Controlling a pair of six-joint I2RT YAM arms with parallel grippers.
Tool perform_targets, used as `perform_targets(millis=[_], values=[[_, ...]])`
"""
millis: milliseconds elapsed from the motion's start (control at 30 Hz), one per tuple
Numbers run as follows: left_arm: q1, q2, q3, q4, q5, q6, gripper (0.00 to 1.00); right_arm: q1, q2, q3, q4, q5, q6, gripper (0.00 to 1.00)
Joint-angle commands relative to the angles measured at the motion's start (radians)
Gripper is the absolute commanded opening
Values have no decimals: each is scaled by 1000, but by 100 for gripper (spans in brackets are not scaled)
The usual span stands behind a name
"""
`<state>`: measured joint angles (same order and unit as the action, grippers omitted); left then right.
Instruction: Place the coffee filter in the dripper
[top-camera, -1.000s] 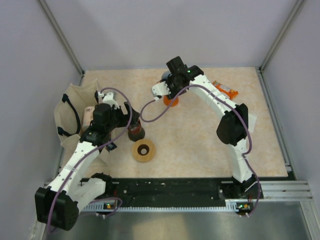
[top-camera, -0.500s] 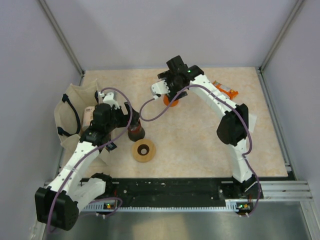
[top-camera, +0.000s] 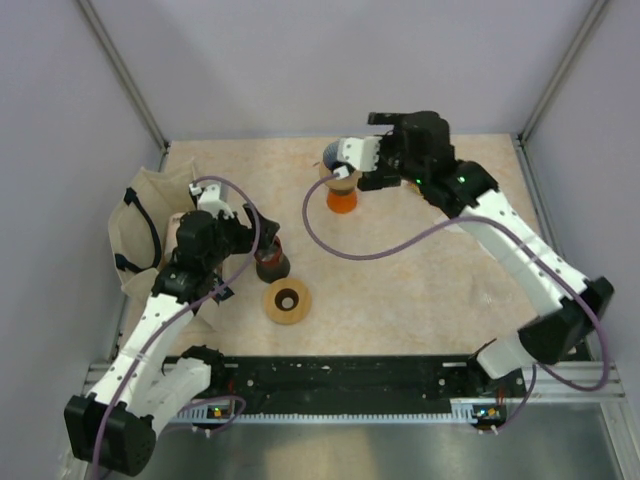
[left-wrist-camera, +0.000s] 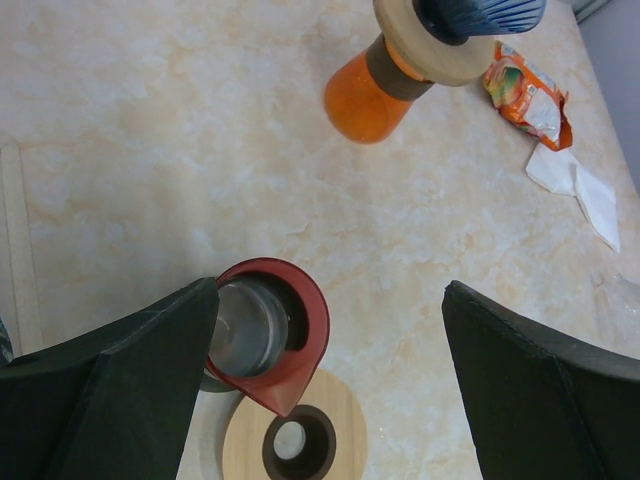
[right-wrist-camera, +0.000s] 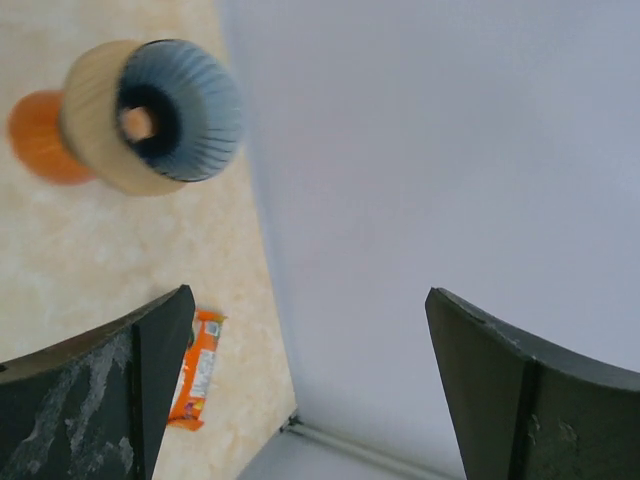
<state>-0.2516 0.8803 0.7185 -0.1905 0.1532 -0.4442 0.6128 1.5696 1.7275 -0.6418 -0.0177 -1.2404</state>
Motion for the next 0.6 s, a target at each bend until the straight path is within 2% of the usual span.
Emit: perform_targets(millis=[0,67,200,233,300,433,500,567], values=[[-3,-41,16,72,25,-8,99,-31,-207,-257,693,380,480,99],[-3,-41,19,94,29,-24,99,-102,-238,-241,645,426,679,99],[-3,-38,24,149,60,-37,99,-267,-307,-302,449,535,1213,99],[-3,-35,27,152,59,-37,99,-322,-316,-327,373,529,1351,99],[-3,-29,30,167,51,-40,99,-446,-332,-400,260,370,1583,96],[-3,-7,26,213,78,-42,99,-750,-298,-558,188,107,1809,91],[-3,6,18,243,92,-44,99,-836,-258,-600,179,73,1840,91],[-3,23,9,266,104,-45,99,-861,-203,-609,171,111,1814,91]])
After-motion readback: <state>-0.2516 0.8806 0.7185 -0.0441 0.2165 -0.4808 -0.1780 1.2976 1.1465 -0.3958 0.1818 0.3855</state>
